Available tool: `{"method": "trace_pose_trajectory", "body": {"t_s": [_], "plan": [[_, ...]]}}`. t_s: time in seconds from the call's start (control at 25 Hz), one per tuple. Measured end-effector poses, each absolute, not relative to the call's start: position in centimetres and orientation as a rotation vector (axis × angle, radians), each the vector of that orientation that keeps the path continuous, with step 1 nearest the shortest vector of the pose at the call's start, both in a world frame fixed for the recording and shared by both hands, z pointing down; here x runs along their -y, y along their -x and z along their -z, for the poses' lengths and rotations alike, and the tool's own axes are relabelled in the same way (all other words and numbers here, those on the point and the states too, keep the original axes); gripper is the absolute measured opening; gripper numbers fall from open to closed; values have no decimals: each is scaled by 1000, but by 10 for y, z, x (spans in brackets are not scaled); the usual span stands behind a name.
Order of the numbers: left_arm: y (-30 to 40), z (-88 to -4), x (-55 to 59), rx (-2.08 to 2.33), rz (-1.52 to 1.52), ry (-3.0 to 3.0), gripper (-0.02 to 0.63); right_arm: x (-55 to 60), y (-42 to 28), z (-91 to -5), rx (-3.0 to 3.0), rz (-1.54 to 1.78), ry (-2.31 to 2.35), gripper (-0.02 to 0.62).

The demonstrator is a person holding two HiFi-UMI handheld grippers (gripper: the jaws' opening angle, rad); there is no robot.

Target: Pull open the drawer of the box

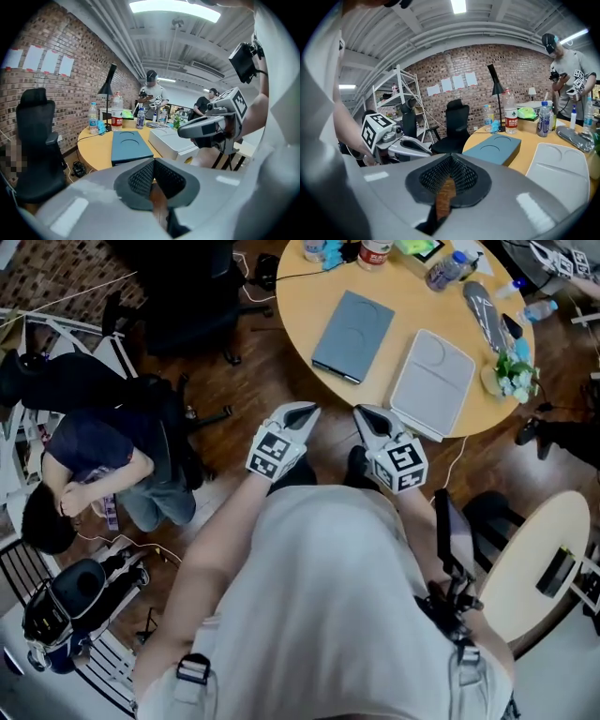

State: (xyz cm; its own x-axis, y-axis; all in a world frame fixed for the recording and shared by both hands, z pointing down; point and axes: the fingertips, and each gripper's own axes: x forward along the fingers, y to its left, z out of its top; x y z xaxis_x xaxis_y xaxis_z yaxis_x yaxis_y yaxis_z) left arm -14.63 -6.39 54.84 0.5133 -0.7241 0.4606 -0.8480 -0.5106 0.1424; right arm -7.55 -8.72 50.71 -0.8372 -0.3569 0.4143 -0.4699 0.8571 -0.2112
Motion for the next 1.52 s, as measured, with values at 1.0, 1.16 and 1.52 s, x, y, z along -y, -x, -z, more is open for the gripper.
{"method": "trace_pose_trajectory", "body": {"t_s": [1.0,1.16,1.52], "plan": [[127,-647,136,1274,-1324,-2457,6,114,31,-549,2593,-620,-803,8],[130,-653,148,1277,-1552,-2497,12,120,32,-551,2590,-642,-829,8],[125,-664,160,1236,-1933,-2551,104,120,20,-556,2568,-693,-893,8]]}}
